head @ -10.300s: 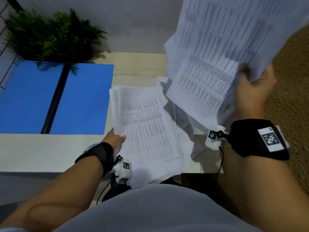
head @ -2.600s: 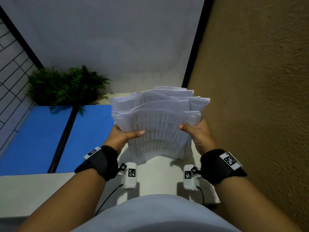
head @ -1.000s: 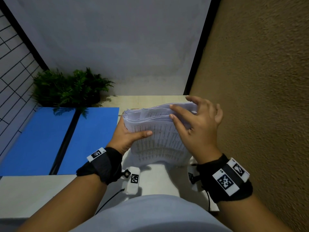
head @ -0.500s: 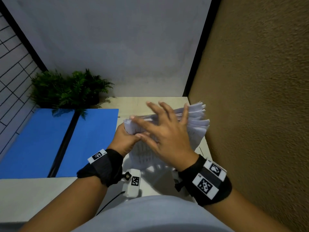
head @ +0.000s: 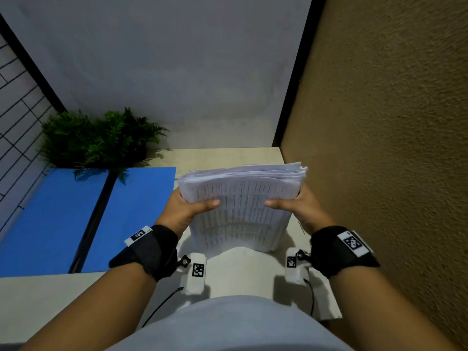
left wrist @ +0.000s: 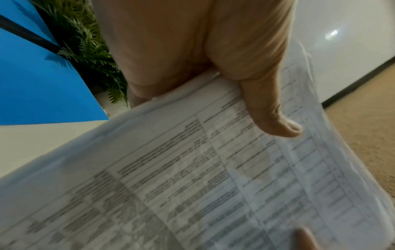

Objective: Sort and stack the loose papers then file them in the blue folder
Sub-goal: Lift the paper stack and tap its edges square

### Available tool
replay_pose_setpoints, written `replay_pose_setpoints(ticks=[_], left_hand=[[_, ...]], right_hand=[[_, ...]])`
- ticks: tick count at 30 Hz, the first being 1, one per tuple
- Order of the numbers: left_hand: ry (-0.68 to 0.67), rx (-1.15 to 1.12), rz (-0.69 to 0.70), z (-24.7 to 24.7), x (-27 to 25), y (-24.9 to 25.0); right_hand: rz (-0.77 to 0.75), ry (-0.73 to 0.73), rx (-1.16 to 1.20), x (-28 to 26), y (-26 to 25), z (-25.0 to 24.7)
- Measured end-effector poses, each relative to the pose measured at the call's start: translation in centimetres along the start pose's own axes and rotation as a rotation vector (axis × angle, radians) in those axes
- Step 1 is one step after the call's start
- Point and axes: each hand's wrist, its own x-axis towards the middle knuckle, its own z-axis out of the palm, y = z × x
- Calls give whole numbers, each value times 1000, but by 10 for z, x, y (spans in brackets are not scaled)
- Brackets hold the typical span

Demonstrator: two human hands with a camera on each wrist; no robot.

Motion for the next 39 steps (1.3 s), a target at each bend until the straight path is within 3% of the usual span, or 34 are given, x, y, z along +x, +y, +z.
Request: replay_pose_setpoints(ticks=[3,9,13,17,22,25,29,32,36,39], left_hand=[[52,-7,3,11,-1,0],[214,3,173,14,4,21],[280,86,270,21,-2,22],[366,59,352,26,-6,20],[503,35,334,22,0,21],[487,-47,272,18,4,20],[439,-33,301,22,0,22],[371,-70,279,22,-1,27],[233,93,379,21,-8,30],[212,109,376,19,-7,27]], right_hand=[[-9,102,75,-2,11,16],[-168,284,138,-14,-10,34],[-381,476,-50,-27,-13,45],[-641,502,-347,-31,-2,57],[-586,582,-407,-28,4,60],[-599,582,-356,-26,5,62],[-656,483,-427,-24,8,63],[-638,545,-376,-21,7,62],[-651,502,-357,-21,5,62],[-579,502,-303,-21,2,58]])
